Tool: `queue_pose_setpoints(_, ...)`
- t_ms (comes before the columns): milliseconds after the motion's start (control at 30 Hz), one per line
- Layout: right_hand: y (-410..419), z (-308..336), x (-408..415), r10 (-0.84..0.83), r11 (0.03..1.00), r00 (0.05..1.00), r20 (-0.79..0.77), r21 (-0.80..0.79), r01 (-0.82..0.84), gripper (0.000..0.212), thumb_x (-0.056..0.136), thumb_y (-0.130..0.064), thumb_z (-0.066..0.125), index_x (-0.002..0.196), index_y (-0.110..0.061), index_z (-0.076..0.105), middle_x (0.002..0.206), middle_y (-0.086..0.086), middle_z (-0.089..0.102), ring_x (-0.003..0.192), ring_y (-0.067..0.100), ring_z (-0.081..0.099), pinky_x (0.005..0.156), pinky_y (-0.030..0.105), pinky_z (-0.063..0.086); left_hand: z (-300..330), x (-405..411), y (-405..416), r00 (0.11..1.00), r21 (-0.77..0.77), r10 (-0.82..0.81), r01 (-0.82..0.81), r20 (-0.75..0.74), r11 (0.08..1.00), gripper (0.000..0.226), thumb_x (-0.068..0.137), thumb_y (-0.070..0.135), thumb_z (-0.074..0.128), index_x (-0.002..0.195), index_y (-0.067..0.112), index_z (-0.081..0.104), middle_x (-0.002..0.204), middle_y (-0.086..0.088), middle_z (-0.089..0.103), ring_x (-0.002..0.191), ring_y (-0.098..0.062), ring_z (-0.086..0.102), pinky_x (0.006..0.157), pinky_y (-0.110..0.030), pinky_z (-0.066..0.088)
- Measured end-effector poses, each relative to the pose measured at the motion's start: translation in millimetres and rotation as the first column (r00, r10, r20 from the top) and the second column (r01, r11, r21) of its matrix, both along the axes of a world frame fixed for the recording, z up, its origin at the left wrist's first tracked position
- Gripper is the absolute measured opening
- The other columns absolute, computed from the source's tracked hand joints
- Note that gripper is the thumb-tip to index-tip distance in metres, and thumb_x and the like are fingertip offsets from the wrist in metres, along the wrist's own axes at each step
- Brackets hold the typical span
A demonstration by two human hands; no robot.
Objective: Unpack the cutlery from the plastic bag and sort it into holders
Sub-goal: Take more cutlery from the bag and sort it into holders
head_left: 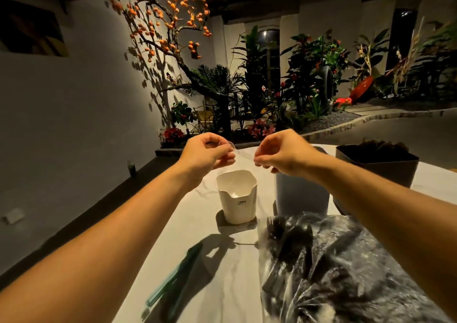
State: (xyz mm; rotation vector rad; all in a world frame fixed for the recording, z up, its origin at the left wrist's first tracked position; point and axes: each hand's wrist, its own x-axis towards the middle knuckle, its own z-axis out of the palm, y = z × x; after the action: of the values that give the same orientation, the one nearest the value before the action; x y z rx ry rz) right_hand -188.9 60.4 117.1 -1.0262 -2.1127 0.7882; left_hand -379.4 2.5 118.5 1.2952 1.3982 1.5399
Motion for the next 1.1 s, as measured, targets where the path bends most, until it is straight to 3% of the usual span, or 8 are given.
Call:
queue_pose_setpoints(133, -4.1, -7.9, -21.0, 0.073, 0.996, 0.983, 0.169, 0.047, -0.082, 0.012, 0.090, -0.023, 0.071, 0.101, -0.018, 0.071, 0.095, -0.006, 0.070, 0.083, 0.007, 0.065, 0.069, 0.023, 0.053, -8.6, -9.1, -2.5, 0.973, 0.030, 0.082, -0.077, -0.215, 0.997, 0.008, 0.095, 0.005, 0.065, 0.097, 0.007, 0.073, 0.094, -0.012, 0.073, 0.081, -0.021, 0.072, 0.068, -0.023, 0.060)
queue_pose_setpoints(233, -1.3, -3.9, -33.1, 0.068, 0.986, 0.996, 0.063, 0.149, -0.077, 0.027, 0.090, -0.028, 0.071, 0.114, -0.021, 0.064, 0.102, -0.007, 0.066, 0.089, 0.006, 0.064, 0.077, 0.028, 0.057, -14.0, -10.1, 3.1, 0.924, 0.096, 0.113, -0.083, -0.366, 0.992, 0.009, 0.092, 0.009, 0.070, 0.101, 0.009, 0.072, 0.091, -0.008, 0.074, 0.080, -0.020, 0.074, 0.066, -0.021, 0.059)
queue_pose_setpoints(367, 7.9, -4.4, -45.0, 0.027, 0.964, 0.996, 0.090, 0.263, -0.050, 0.013, 0.089, -0.020, 0.073, 0.101, -0.018, 0.070, 0.092, -0.005, 0.070, 0.085, 0.007, 0.066, 0.079, 0.032, 0.060, -21.0, -12.0, 14.9, 0.875, 0.141, 0.181, -0.130, -0.450, 0.981, 0.019, 0.086, 0.010, 0.078, 0.098, 0.009, 0.063, 0.085, -0.008, 0.073, 0.071, -0.014, 0.074, 0.065, -0.027, 0.062)
queue_pose_setpoints(500, 21.0, -15.2, -51.7, -0.040, 0.929, 0.987, 0.156, 0.369, -0.021, 0.009, 0.086, -0.020, 0.075, 0.095, -0.019, 0.072, 0.091, -0.003, 0.071, 0.086, 0.012, 0.067, 0.081, 0.037, 0.060, -32.7, -17.9, 27.1, 0.769, 0.154, 0.239, -0.183, -0.593, 0.971, 0.013, 0.083, 0.023, 0.081, 0.087, 0.020, 0.069, 0.085, 0.003, 0.072, 0.079, -0.008, 0.070, 0.074, -0.028, 0.061)
queue_pose_setpoints(767, 36.1, -40.4, -73.9, -0.075, 0.950, 0.941, 0.331, 0.310, -0.033, 0.010, 0.084, -0.032, 0.077, 0.087, -0.024, 0.072, 0.091, -0.004, 0.071, 0.087, 0.014, 0.066, 0.079, 0.040, 0.059, -54.9, -34.1, 36.4, 0.689, 0.025, 0.163, -0.206, -0.706, 0.978, 0.012, 0.083, 0.029, 0.081, 0.087, 0.020, 0.075, 0.087, 0.004, 0.073, 0.087, -0.009, 0.068, 0.080, -0.033, 0.059)
queue_pose_setpoints(933, 38.5, -54.4, -84.0, -0.110, 0.944, 0.897, 0.428, 0.327, -0.041, 0.008, 0.085, -0.032, 0.076, 0.090, -0.026, 0.073, 0.091, -0.004, 0.072, 0.084, 0.016, 0.066, 0.075, 0.034, 0.057, -66.7, -38.3, 44.8, 0.606, -0.079, 0.113, -0.281, -0.787, 0.957, 0.011, 0.081, 0.033, 0.082, 0.077, 0.028, 0.072, 0.123, -0.001, 0.068, 0.128, -0.021, 0.051, 0.090, -0.034, 0.043)
queue_pose_setpoints(1000, 39.7, -58.1, -86.5, -0.100, 0.949, 0.895, 0.436, 0.313, -0.046, 0.009, 0.085, -0.030, 0.077, 0.092, -0.025, 0.075, 0.090, -0.003, 0.072, 0.083, 0.016, 0.066, 0.077, 0.036, 0.058, -68.0, -39.5, 46.7, 0.600, -0.085, 0.105, -0.281, -0.793, 0.956, 0.009, 0.083, 0.031, 0.081, 0.083, 0.024, 0.077, 0.123, -0.002, 0.069, 0.127, -0.022, 0.052, 0.090, -0.032, 0.042)
queue_pose_setpoints(1100, 40.9, -57.2, -88.0, -0.091, 0.953, 0.890, 0.446, 0.297, -0.051, 0.011, 0.087, -0.026, 0.075, 0.097, -0.026, 0.077, 0.094, -0.003, 0.074, 0.086, 0.017, 0.066, 0.080, 0.038, 0.059, -67.7, -43.5, 47.9, 0.594, -0.089, 0.091, -0.266, -0.800, 0.960, 0.010, 0.089, 0.030, 0.075, 0.097, 0.023, 0.078, 0.126, -0.001, 0.067, 0.132, -0.023, 0.048, 0.101, -0.041, 0.046)
